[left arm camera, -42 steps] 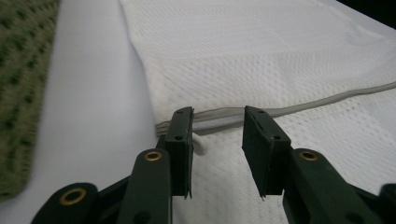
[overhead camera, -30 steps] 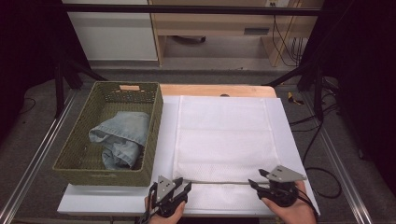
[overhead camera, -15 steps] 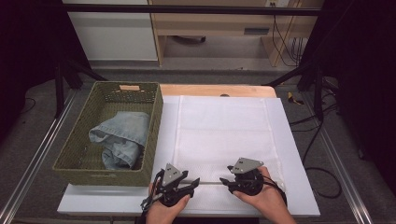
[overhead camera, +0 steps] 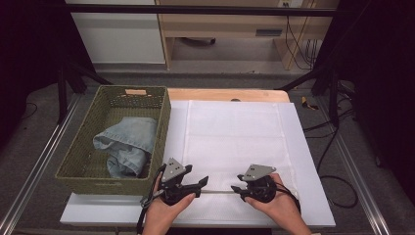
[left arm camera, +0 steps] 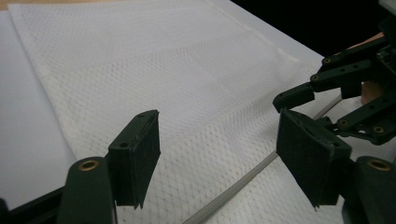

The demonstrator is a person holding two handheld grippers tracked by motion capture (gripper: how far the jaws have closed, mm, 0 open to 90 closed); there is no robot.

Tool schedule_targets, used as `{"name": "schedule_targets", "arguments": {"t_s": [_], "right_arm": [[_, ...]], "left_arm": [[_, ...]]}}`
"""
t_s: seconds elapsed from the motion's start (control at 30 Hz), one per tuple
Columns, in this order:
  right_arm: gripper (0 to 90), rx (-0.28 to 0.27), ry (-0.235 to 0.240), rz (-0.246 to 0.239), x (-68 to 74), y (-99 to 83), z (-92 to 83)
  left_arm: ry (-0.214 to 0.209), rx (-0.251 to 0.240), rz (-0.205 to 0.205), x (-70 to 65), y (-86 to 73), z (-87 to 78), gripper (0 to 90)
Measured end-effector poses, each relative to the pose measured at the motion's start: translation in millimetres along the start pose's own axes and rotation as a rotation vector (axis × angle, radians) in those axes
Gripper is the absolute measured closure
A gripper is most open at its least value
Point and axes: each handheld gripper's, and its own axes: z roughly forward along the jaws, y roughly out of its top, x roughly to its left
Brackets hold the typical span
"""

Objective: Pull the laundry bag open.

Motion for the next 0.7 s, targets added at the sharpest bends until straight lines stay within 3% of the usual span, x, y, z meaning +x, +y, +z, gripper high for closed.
{"name": "schedule_targets", "arguments": {"t_s": [0.07, 0.13, 0.33, 0.7], "right_arm": [[59.2, -0.012, 0.009, -0.001, -1.0, -0.9, 0.4], [59.8, -0.014, 0.009, 0.0, -0.5, -0.5, -0.4], [65.1, -0.014, -0.006, -0.007, 2.7, -2.2, -0.2], [64.8, 0.005, 0.013, -0.002, 3.3, -6.6, 5.5]], "left_arm": [[0.006, -0.016, 0.015, 0.8, -4.6, -3.3, 30.0], [-0.01, 0.0, 0.025, 1.6, -6.6, -5.3, 30.0], [0.017, -0.023, 0.024, 1.6, -5.3, -12.5, 30.1], [0.046, -0.007, 0.043, 3.5, -9.4, -13.9, 30.2]]}}
